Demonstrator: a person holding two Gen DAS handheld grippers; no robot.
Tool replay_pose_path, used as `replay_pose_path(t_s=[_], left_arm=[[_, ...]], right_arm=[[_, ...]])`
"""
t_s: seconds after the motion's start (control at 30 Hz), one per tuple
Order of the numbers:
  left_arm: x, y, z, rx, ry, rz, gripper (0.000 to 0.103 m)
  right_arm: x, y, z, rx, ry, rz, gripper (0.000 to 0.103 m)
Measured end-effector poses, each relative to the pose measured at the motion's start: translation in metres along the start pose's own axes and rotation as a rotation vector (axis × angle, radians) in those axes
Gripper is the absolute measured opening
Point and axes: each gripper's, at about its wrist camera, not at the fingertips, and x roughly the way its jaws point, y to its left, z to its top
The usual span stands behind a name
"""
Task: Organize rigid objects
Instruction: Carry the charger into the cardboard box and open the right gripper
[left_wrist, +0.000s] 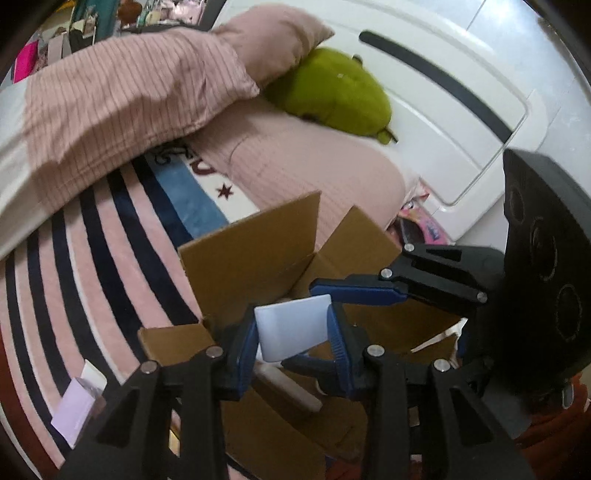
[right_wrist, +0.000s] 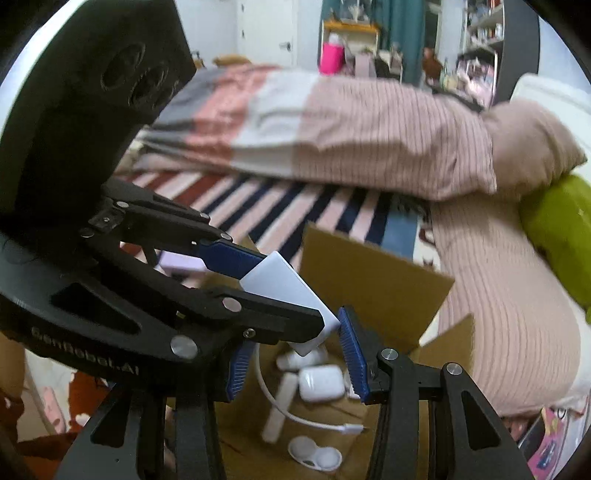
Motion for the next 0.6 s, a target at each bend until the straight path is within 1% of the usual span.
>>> replay_pose_path(t_s=[0.03,0.1,0.13,0.17,0.2,0.23,0.27,0.33,0.37,0.4,0.43,0.5,0.6], left_arm=[[0.001,0.001,0.001,-0.005,0.005,0.010,0.036],[-0.005,0.002,0.003,-0.013,-0.004,0.028,0.056],[-0.009,0.002,0.003,-0.012,-0.016,0.034,0.059],[-0.015,0.002,0.003,-0.008,-0.030,0.038,0.060],[-0.021,0.003,0.003,-0.008,-0.040,0.038,0.060],[-0.028,0.004,0.002,-0.010,-0.049,0.038,0.061],[-0.035,0.006,0.001,-0.012,-0.060,0.045,0.064],[-0.048,0.009,-0.002,-0.015,-0.087,0.072,0.066],[-0.056,0.011,-0.004,-0.017,-0.102,0.085,0.067],[-0.062,0.014,-0.006,-0.020,-0.113,0.094,0.067],[-0.070,0.017,-0.008,-0.024,-0.125,0.107,0.068],[-0.087,0.024,-0.017,-0.032,-0.154,0.141,0.071],[-0.115,0.038,-0.034,-0.053,-0.203,0.184,0.072]], right_arm=[[0.004,-0.003,0.001,-0.003,0.022,0.009,0.040],[0.010,-0.009,0.003,-0.006,0.088,0.026,0.041],[0.014,-0.011,0.005,-0.008,0.119,0.033,0.042],[0.016,-0.014,0.006,-0.007,0.128,0.035,0.045],[0.015,-0.017,0.006,-0.005,0.132,0.034,0.051],[0.014,-0.019,0.006,-0.003,0.133,0.037,0.055],[0.010,-0.020,0.005,-0.003,0.125,0.047,0.059],[0.004,-0.018,0.004,-0.001,0.114,0.070,0.059],[0.001,-0.017,0.005,-0.001,0.109,0.081,0.061],[-0.002,-0.014,0.005,-0.003,0.100,0.092,0.067],[-0.006,-0.011,0.007,-0.008,0.085,0.101,0.071],[-0.012,0.002,0.012,-0.029,0.052,0.103,0.082],[-0.020,0.026,0.022,-0.057,0.001,0.109,0.089]])
